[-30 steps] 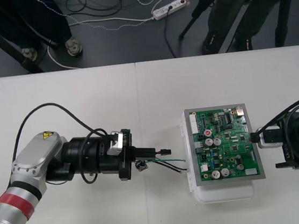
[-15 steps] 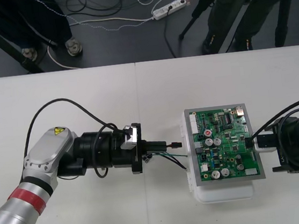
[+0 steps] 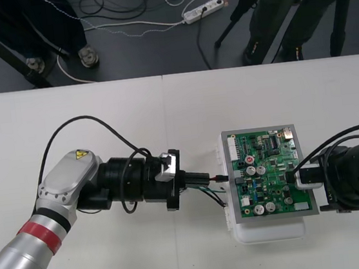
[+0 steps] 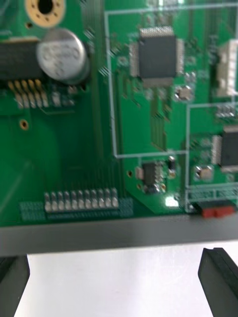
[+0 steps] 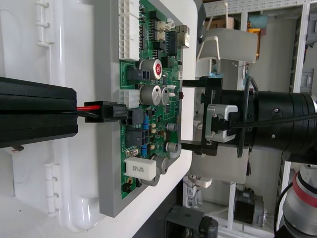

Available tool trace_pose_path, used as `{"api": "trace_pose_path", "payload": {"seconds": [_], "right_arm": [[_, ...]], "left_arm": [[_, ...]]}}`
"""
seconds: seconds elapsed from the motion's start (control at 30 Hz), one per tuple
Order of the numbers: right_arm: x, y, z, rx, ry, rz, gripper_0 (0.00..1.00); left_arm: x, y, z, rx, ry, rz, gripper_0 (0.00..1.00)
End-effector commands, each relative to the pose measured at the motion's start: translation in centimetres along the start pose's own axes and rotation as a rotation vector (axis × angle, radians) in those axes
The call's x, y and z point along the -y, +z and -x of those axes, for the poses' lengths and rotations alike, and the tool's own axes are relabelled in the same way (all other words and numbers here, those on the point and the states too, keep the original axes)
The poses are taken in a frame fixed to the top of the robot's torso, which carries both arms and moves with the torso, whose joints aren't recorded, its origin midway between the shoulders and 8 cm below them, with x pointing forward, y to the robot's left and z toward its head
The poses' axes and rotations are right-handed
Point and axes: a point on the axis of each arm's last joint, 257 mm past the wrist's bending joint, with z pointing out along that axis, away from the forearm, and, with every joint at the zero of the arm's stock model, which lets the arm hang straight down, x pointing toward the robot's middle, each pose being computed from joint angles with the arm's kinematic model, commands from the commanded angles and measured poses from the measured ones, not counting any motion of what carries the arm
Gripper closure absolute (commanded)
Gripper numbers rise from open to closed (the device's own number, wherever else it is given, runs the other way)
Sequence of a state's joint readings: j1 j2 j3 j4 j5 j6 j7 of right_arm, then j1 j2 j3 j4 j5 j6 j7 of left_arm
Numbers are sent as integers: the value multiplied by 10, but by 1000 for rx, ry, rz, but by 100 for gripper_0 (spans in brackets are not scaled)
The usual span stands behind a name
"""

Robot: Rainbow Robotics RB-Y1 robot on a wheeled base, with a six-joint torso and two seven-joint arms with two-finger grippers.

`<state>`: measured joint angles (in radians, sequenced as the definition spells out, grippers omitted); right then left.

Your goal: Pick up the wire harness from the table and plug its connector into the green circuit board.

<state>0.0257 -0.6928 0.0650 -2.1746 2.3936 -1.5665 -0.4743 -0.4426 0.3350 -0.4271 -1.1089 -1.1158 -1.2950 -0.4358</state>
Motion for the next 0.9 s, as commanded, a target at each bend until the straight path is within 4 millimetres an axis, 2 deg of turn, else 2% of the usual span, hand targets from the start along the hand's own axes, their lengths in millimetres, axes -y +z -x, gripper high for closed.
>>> {"api": "trace_pose_path", "payload": {"seconds": [0.03,0.53,0.9], "right_arm": [[5,-2,21,21,-21,-16,0],[27,-7,24,-4,-111,-67,0],[31,-4,29,-28,-180,-77,0]], "left_arm": [[-7,26,16,21,94,-19,100],[-1,31,13,13,98,-36,100],[-2,31,11,7,99,-31,100]]}}
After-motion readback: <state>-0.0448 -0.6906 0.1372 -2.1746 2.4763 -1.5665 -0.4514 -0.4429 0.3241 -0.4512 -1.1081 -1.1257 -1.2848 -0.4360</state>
